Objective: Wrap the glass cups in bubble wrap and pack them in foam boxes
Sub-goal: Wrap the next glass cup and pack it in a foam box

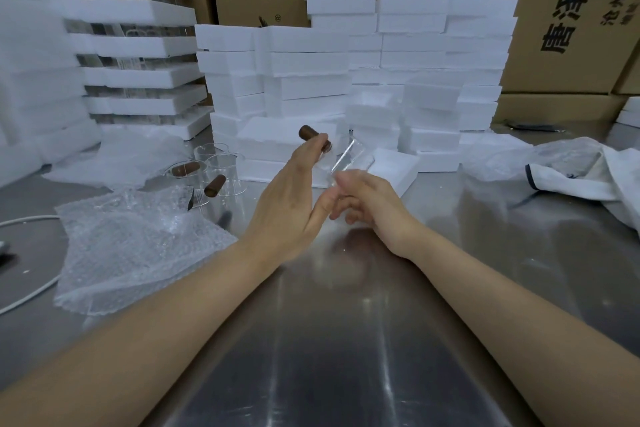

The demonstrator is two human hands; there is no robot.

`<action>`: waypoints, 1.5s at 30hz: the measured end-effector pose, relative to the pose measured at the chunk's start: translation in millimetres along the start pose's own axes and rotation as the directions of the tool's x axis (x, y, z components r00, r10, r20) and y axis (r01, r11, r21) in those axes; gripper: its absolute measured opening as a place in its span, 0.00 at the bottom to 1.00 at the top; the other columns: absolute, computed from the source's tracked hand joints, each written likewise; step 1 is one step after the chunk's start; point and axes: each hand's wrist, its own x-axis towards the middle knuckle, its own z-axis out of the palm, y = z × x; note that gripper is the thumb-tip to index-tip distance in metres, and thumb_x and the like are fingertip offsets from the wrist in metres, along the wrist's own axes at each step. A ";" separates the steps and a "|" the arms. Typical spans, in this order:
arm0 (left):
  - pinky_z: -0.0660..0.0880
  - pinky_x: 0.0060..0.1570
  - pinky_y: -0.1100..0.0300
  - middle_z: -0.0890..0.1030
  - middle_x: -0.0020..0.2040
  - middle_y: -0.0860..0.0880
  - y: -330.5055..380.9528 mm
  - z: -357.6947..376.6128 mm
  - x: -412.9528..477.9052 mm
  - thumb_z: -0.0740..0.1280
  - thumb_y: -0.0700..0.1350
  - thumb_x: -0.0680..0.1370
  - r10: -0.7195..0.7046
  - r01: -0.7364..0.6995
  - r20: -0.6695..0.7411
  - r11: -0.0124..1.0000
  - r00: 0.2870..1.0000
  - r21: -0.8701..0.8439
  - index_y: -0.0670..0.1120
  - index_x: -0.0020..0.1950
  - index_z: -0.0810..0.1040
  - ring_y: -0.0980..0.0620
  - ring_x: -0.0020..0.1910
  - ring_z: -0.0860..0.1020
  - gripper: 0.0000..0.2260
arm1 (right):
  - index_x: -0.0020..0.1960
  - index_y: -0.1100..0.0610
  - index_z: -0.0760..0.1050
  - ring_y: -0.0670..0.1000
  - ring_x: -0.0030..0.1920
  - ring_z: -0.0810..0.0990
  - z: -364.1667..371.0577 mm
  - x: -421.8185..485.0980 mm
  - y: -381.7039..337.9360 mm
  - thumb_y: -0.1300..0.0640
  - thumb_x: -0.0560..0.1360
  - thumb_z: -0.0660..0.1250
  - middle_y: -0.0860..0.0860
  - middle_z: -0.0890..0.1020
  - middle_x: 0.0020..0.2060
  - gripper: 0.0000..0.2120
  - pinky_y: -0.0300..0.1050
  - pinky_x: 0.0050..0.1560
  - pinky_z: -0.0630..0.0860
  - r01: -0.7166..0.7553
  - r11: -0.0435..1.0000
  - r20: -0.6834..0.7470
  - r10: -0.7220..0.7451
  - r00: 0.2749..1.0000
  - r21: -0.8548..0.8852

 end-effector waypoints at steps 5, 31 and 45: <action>0.69 0.64 0.54 0.67 0.72 0.48 0.0 1.1 0.6 0.68 0.44 0.77 -0.052 0.050 0.050 0.998 0.997 0.037 0.41 0.76 0.59 0.53 0.67 0.70 0.30 | 0.46 0.59 0.80 0.50 0.31 0.73 -9.3 -0.9 -8.8 0.28 0.64 0.64 0.53 0.73 0.29 0.33 0.40 0.36 0.71 -0.309 0.892 0.220 0.245 0.944 0.329; 0.72 0.57 0.57 0.70 0.69 0.49 -10.6 2.4 -1.3 0.65 0.37 0.76 -0.031 0.027 0.067 0.998 0.997 0.065 0.43 0.73 0.64 0.57 0.59 0.72 0.26 | 0.46 0.63 0.82 0.49 0.30 0.71 -12.2 -4.9 -14.5 0.27 0.63 0.65 0.51 0.71 0.30 0.38 0.39 0.31 0.72 -0.521 0.723 0.403 0.356 0.843 0.453; 0.77 0.48 0.46 0.67 0.66 0.47 -12.9 5.2 -4.5 0.63 0.34 0.74 0.009 -0.010 0.108 1.000 0.994 0.005 0.40 0.61 0.71 0.45 0.51 0.77 0.15 | 0.58 0.57 0.76 0.58 0.57 0.81 -15.0 0.5 -4.0 0.53 0.66 0.75 0.54 0.79 0.58 0.23 0.50 0.52 0.79 -0.214 0.778 0.160 0.146 0.976 0.590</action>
